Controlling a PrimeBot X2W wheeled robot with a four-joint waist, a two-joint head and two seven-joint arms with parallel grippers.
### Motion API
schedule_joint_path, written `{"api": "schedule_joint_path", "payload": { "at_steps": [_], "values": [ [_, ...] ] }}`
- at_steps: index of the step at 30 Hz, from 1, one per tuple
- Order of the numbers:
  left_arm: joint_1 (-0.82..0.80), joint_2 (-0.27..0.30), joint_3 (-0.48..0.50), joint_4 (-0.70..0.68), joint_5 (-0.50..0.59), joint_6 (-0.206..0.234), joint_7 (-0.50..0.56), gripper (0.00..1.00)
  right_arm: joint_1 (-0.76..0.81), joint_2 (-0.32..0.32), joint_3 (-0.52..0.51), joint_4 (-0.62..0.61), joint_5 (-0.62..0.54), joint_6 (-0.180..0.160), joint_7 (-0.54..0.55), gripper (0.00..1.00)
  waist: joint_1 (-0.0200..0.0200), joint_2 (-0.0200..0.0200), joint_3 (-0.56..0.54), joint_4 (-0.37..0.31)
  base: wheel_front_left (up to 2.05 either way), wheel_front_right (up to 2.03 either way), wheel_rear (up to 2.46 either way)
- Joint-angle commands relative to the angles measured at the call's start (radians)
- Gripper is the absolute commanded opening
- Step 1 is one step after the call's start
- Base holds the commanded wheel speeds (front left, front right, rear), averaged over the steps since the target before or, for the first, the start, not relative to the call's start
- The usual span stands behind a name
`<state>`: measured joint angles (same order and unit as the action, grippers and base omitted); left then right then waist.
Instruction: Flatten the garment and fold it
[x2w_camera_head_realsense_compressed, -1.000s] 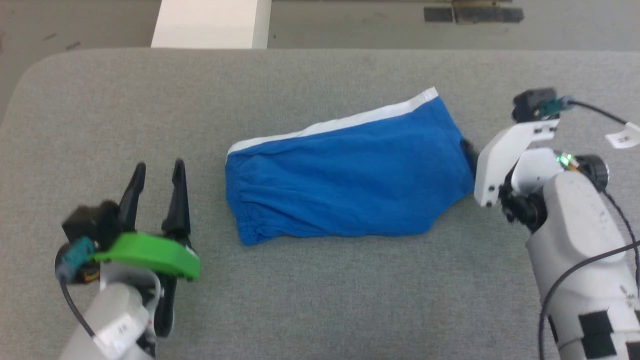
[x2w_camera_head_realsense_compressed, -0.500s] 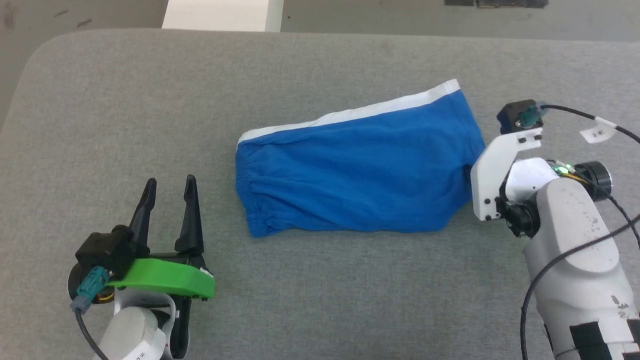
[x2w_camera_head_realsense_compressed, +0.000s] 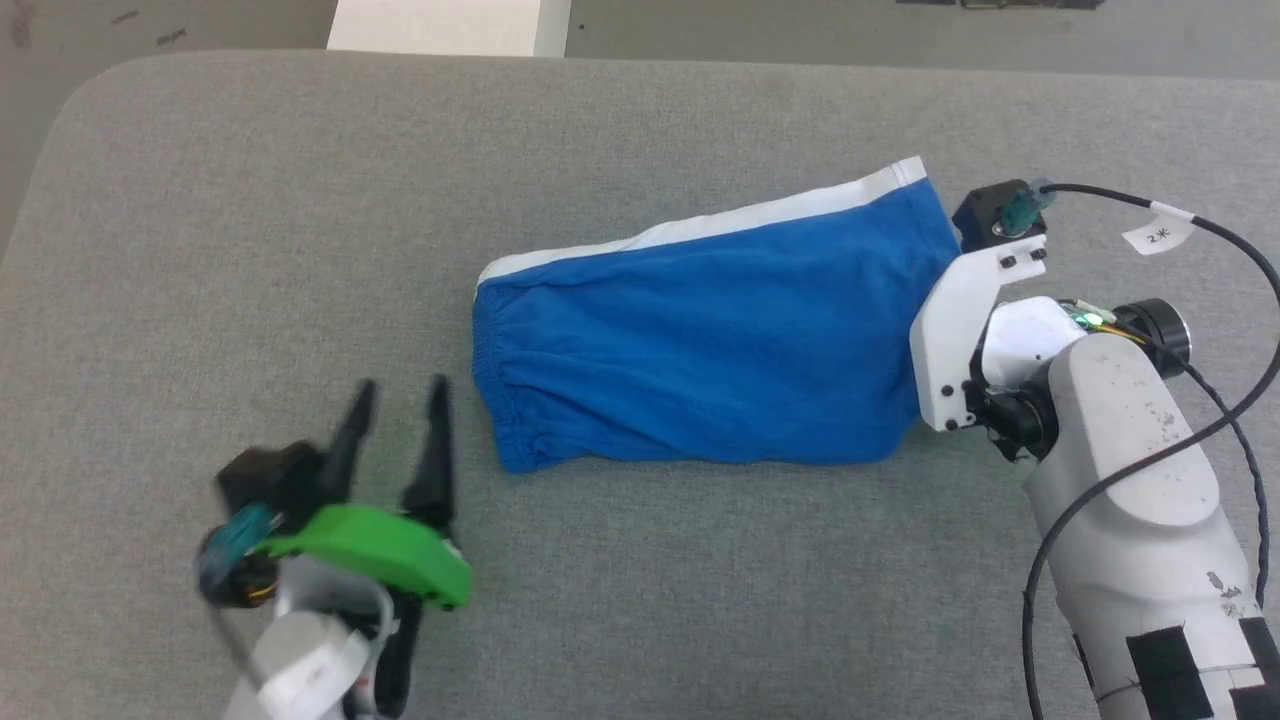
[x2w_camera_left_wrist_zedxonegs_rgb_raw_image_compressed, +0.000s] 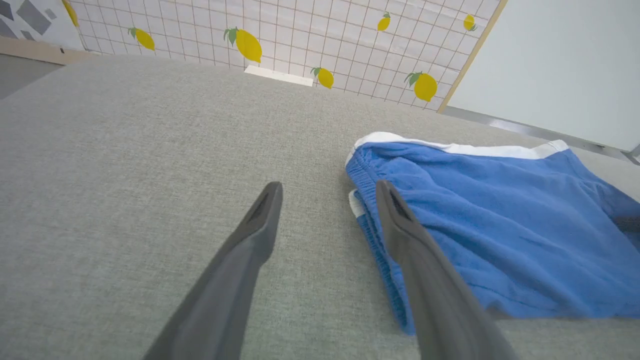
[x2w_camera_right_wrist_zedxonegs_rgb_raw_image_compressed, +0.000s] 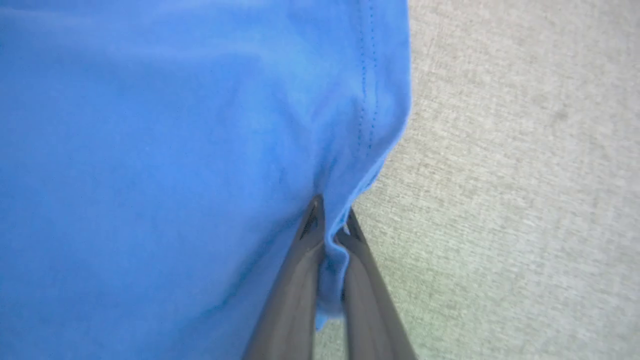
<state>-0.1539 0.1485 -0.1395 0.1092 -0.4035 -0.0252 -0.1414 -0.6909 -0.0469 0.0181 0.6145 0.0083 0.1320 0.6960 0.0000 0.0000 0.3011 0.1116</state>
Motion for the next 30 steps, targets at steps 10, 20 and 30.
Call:
{"api": "schedule_joint_path", "payload": {
  "at_steps": [10, 20, 30],
  "values": [
    [-0.127, 0.024, -0.105, -0.045, -0.027, 0.094, 0.598, 1.00, 0.047, -0.003, 0.002, -0.054, 0.011, -0.001, 0.001, 0.00, 0.0000, 0.0000, -0.011, -0.027, 0.00, 0.00, 0.00],
    [-0.159, 0.067, -0.162, 0.071, -0.025, 0.079, 0.793, 0.10, 0.053, -0.003, 0.033, -0.088, 0.039, -0.001, 0.005, 0.00, 0.0000, 0.0000, 0.020, -0.064, 0.00, 0.00, 0.00],
    [-0.151, 0.066, -0.124, 0.079, -0.103, 0.029, 0.740, 0.00, 0.088, -0.010, 0.030, -0.133, 0.068, -0.001, -0.008, 0.00, 0.0000, 0.0000, -0.016, -0.065, 0.00, 0.00, 0.00]
  ]
}}
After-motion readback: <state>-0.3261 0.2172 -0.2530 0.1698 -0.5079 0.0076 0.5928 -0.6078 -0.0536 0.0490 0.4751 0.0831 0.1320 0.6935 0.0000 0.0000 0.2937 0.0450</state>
